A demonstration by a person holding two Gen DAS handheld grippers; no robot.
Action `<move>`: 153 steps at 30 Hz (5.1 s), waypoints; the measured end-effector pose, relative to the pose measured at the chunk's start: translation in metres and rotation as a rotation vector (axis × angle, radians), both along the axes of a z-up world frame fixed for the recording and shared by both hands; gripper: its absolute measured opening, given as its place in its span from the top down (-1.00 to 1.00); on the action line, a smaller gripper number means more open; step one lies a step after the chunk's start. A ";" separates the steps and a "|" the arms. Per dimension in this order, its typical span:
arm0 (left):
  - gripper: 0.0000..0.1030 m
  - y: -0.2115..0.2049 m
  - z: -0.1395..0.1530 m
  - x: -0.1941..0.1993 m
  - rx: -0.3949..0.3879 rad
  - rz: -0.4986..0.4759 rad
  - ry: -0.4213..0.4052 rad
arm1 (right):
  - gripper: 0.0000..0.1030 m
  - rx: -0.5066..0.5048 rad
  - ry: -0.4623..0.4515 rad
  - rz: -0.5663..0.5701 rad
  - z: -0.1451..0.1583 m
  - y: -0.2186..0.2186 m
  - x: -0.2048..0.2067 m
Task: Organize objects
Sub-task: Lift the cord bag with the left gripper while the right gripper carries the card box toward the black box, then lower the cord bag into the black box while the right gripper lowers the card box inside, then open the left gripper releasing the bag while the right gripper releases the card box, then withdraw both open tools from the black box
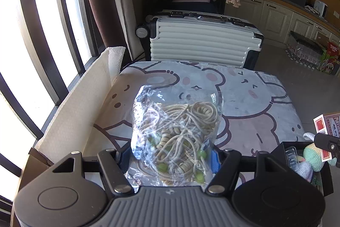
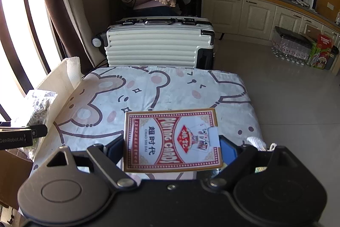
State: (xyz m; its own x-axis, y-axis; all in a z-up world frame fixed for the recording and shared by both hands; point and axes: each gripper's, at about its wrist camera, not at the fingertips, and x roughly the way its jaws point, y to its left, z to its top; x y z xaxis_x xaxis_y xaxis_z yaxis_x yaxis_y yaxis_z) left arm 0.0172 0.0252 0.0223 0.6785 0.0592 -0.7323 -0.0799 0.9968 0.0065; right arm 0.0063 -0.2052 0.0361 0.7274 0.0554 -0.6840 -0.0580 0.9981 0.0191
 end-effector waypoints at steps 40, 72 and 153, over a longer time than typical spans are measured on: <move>-0.32 -0.177 -0.030 0.024 -0.130 -0.289 0.057 | -0.74 0.031 0.064 -0.277 -0.024 -0.157 -0.037; -0.31 -0.242 -0.096 0.069 -0.311 -0.303 0.278 | -0.74 0.108 0.322 -0.262 -0.133 -0.178 0.004; -0.57 -0.183 -0.023 -0.008 -0.075 -0.353 0.114 | -0.57 -0.001 0.150 -0.346 -0.043 -0.156 -0.058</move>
State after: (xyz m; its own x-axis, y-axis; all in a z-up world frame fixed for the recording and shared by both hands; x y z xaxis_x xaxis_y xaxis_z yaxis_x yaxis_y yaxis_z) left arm 0.0094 -0.1576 -0.0012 0.5616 -0.2205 -0.7975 0.2656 0.9609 -0.0787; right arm -0.0521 -0.3609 -0.0069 0.5949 -0.1764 -0.7842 0.2859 0.9583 0.0013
